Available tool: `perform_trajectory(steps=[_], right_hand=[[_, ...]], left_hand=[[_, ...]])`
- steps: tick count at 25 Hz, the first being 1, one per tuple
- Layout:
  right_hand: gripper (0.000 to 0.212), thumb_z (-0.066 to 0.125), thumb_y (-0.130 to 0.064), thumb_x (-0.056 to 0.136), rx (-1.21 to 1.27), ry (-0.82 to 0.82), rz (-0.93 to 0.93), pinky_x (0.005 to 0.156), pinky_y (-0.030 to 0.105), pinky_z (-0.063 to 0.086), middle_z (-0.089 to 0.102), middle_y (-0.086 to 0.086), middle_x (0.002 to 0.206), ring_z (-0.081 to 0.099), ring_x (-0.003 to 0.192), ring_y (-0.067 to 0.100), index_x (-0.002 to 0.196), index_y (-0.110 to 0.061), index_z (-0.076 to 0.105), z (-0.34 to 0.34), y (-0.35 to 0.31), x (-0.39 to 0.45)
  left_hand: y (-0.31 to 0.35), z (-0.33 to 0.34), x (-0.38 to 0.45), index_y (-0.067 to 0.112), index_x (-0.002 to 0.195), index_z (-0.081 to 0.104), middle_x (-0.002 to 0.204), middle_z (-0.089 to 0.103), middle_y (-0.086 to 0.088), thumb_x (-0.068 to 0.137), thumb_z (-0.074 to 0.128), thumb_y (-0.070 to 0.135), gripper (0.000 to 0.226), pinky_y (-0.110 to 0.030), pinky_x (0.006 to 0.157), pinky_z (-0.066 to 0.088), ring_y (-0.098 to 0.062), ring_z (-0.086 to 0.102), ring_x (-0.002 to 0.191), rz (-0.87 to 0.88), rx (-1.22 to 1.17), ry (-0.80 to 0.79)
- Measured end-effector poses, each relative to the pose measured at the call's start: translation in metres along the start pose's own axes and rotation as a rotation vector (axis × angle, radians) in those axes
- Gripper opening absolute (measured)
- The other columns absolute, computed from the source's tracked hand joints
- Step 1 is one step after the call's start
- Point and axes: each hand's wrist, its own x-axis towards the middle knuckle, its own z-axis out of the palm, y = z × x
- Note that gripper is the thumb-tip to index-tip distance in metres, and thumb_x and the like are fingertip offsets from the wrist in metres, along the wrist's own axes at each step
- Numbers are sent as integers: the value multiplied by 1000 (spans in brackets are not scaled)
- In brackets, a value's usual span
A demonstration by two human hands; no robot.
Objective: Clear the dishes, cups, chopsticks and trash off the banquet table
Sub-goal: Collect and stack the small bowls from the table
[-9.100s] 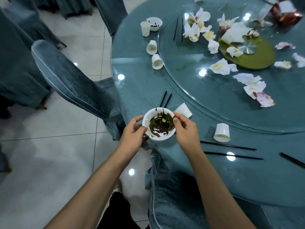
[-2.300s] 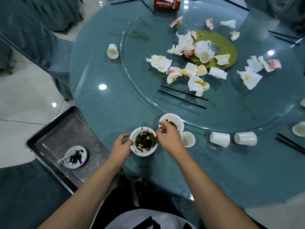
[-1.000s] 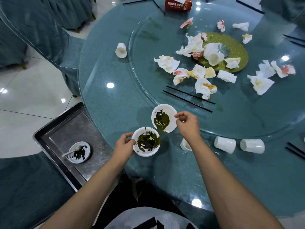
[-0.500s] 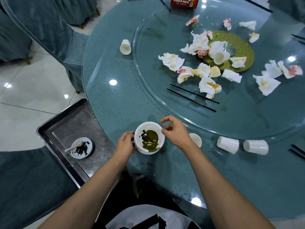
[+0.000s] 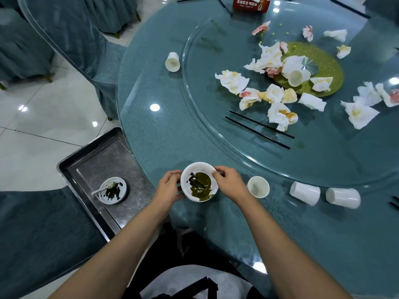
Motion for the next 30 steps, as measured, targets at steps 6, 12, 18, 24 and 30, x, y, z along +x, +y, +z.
perform_trajectory(steps=[6, 12, 18, 24, 30], right_hand=[[26, 54, -27, 97, -5, -55, -13, 91, 38, 56, 75, -2, 100, 68, 96, 20, 114, -24, 73, 17, -16, 7], [29, 54, -23, 97, 0, -149, -67, 92, 45, 58, 75, 3, 106, 70, 97, 22, 119, -18, 72, 51, -43, 12], [28, 53, -22, 101, -56, -264, -162, 93, 43, 57, 72, 2, 109, 68, 99, 21, 123, -15, 69, 100, -80, 9], [26, 55, -20, 101, -96, -384, -187, 79, 35, 60, 71, 2, 103, 68, 88, 17, 123, -15, 68, 157, -109, 3], [20, 58, -23, 97, -147, -453, -179, 70, 21, 49, 70, -10, 95, 66, 88, 8, 114, -26, 70, 206, -116, -2]], left_hand=[[-3, -18, -3, 9, 112, 59, 97, 67, -12, 102, 39, 8, 22, -37, 72, 55, -25, 64, 82, -7, -77, 47], [-8, -51, -9, 11, 108, 60, 91, 67, -13, 102, 40, 8, 21, -34, 69, 53, -24, 63, 76, -22, -204, 161], [-17, -106, -19, 9, 119, 60, 103, 68, -10, 103, 41, 11, 25, -34, 63, 59, -24, 66, 89, -13, -292, 263], [-36, -164, -24, 16, 115, 65, 109, 71, -10, 103, 44, 15, 24, -41, 74, 62, -28, 70, 94, -32, -344, 390], [-58, -203, -23, 19, 111, 66, 111, 73, -9, 101, 45, 13, 24, -35, 73, 60, -26, 71, 100, -79, -370, 438]])
